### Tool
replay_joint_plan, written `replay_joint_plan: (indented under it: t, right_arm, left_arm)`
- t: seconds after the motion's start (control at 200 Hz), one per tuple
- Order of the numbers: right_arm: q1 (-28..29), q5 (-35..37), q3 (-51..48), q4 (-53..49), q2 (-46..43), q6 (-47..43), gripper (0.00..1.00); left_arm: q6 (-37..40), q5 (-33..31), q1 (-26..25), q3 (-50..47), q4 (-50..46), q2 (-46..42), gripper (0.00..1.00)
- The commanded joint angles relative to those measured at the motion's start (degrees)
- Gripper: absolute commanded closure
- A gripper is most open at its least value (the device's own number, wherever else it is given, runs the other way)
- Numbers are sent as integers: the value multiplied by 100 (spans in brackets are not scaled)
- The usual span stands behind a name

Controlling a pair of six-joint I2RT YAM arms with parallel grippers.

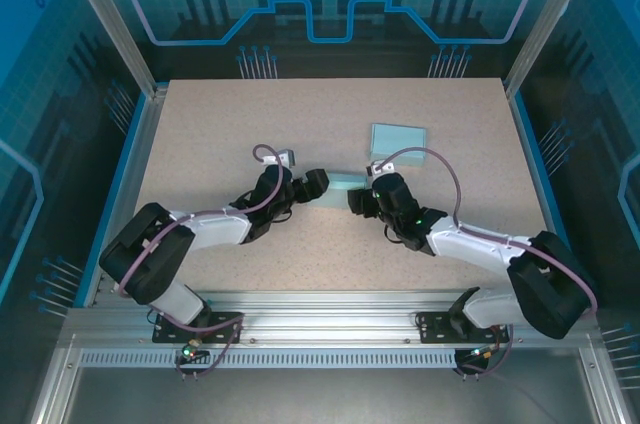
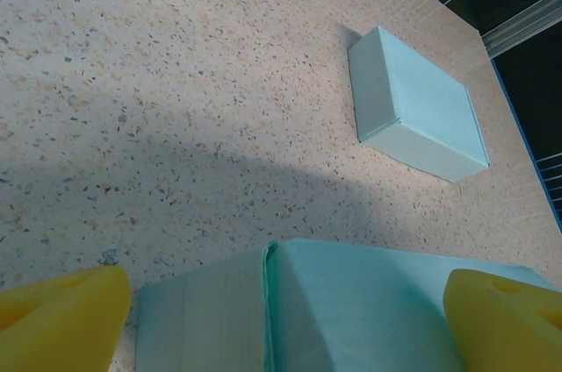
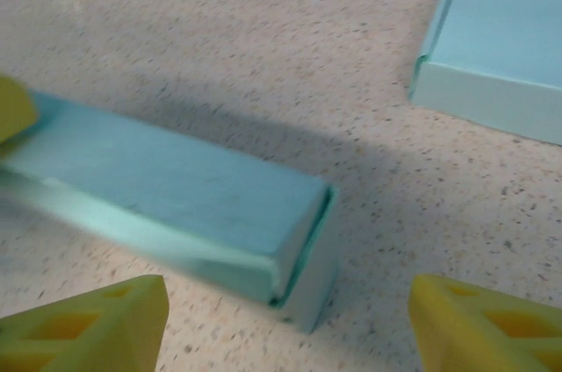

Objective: Fold the paper box

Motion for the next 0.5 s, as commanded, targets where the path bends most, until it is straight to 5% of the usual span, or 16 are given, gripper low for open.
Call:
replay_joint_plan:
  t: [0.0, 0.14, 0.33, 0.495]
  right_arm:
    - [66, -295, 328, -578, -405, 79, 20]
    - [-67, -312, 778, -1239, -570, 465, 0]
    - [-369, -364, 1648, -2461, -165, 1048, 0]
    - [-617, -867, 1929, -2550, 372, 1184, 0]
  left_arm:
    - [27, -39, -75, -316, -223, 332, 7]
    - [-4, -83, -129, -405, -54, 452, 6]
    - [-20, -133, -162, -501, 7, 476, 5]
    - [-38, -162, -182, -533, 31, 479, 4]
